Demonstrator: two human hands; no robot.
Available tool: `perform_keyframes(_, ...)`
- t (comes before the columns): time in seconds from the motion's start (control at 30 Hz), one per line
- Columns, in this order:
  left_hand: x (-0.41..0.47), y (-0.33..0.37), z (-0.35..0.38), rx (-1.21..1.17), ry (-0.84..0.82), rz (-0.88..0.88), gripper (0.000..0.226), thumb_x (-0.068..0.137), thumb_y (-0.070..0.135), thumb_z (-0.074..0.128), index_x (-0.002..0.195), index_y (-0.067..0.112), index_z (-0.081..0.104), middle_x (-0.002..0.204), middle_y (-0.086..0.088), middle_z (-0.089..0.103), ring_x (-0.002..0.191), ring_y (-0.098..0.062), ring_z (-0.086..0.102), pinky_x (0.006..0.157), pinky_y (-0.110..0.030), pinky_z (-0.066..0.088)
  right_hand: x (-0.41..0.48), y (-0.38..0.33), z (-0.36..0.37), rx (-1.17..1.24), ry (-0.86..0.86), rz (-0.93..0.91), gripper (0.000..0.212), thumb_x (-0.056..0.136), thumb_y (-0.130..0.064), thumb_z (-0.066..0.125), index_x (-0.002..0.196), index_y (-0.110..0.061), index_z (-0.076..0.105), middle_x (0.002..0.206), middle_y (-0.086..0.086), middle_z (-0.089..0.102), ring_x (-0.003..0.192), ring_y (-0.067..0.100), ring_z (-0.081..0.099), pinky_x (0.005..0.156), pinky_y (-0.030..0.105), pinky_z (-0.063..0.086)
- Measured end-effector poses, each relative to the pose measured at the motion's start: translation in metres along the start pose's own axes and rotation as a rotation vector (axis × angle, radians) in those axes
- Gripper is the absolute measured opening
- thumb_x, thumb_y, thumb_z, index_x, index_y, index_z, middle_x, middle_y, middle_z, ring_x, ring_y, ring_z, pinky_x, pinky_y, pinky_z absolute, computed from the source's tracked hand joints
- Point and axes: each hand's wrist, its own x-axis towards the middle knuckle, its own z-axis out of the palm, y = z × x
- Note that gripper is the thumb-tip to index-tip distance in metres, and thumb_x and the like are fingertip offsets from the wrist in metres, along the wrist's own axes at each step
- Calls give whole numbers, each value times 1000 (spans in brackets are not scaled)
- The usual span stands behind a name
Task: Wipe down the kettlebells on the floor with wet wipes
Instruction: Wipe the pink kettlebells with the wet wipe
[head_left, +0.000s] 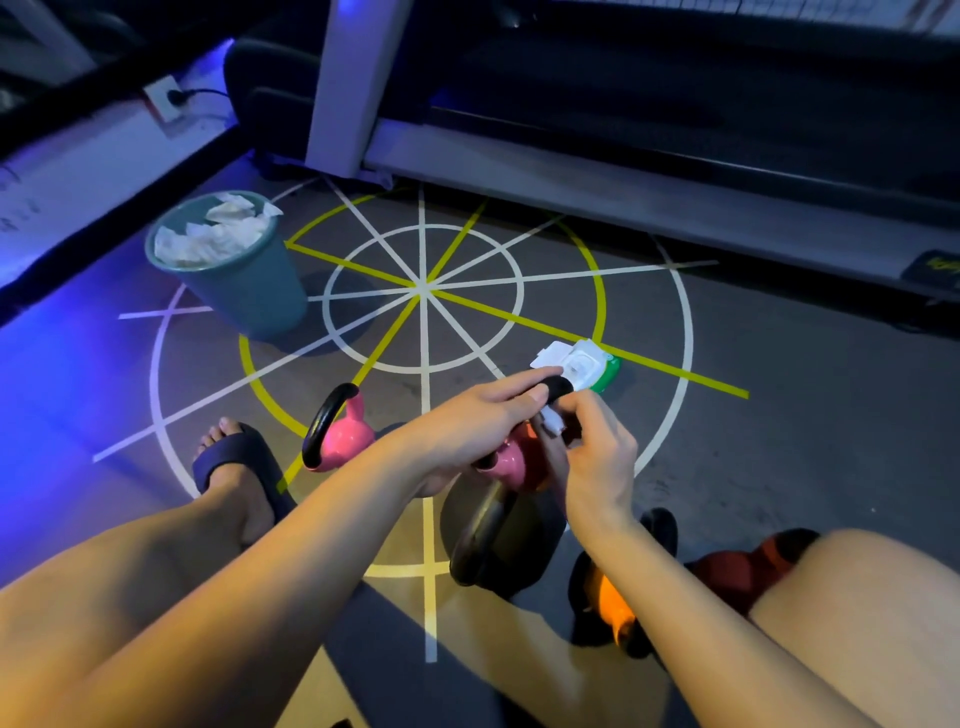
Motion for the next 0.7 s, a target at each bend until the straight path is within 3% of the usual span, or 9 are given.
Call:
perform_keyframes(0.13, -4, -5, -5, -27, -7, 30, 29, 107, 44, 45, 129, 57, 59, 130, 12, 67, 121, -20, 64, 105, -45, 51, -8, 0, 2, -149, 25, -254, 20, 82, 2, 63, 87, -17, 61, 82, -9, 58, 76, 0, 49, 68, 5, 37)
perform_keyframes(0.2, -5, -6, -7, -44, 4, 51, 29, 107, 45, 44, 128, 58, 59, 132, 11, 65, 121, -21, 64, 103, -47, 52, -10, 3, 3, -136, -2, -282, 27, 83, 2, 64, 93, -22, 58, 86, -6, 61, 79, 3, 52, 70, 5, 39)
perform_keyframes(0.3, -5, -10, -11, -42, 30, 71, 29, 107, 48, 42, 128, 59, 58, 134, 7, 64, 120, -22, 63, 103, -45, 53, -13, -2, 3, -89, -31, -154, 20, 93, -13, 67, 94, -26, 51, 89, -12, 65, 83, 4, 61, 68, 12, 45)
perform_keyframes(0.37, -4, -13, -14, -34, 41, 96, 30, 107, 49, 41, 129, 59, 57, 132, 6, 65, 121, -23, 62, 104, -44, 51, -8, -9, -1, -33, 65, -65, 18, 96, -24, 65, 91, -19, 48, 79, -11, 59, 72, 3, 57, 62, 13, 40)
perform_keyframes(0.47, -3, -18, -17, -5, 43, 151, 33, 107, 47, 41, 136, 54, 54, 138, 13, 60, 122, -7, 61, 103, -37, 51, 17, -7, -18, 90, 190, 28, 17, 95, -24, 67, 93, -19, 50, 80, -10, 54, 72, -1, 53, 70, 17, 43)
perform_keyframes(0.53, -2, -20, -19, 78, 50, 197, 35, 107, 44, 42, 140, 49, 52, 139, 14, 60, 120, -2, 62, 104, -36, 51, 35, -2, -31, 242, 143, 154, 14, 93, -29, 69, 96, -26, 56, 85, -7, 66, 79, 8, 64, 74, 30, 53)
perform_keyframes(0.63, 0, -20, -25, 290, 105, 300, 37, 107, 39, 47, 144, 39, 53, 125, 12, 68, 113, -2, 65, 106, -34, 49, 44, -4, -36, 457, -20, 344, 10, 95, -25, 66, 96, -15, 63, 74, -5, 70, 64, 11, 64, 60, 26, 54)
perform_keyframes(0.7, 1, -19, -28, 346, 149, 320, 36, 107, 32, 47, 143, 35, 54, 104, 11, 73, 101, -7, 68, 94, -31, 53, 41, -5, -30, 474, -128, 392, 16, 92, -30, 67, 90, -14, 69, 77, 3, 69, 69, 17, 62, 61, 29, 53)
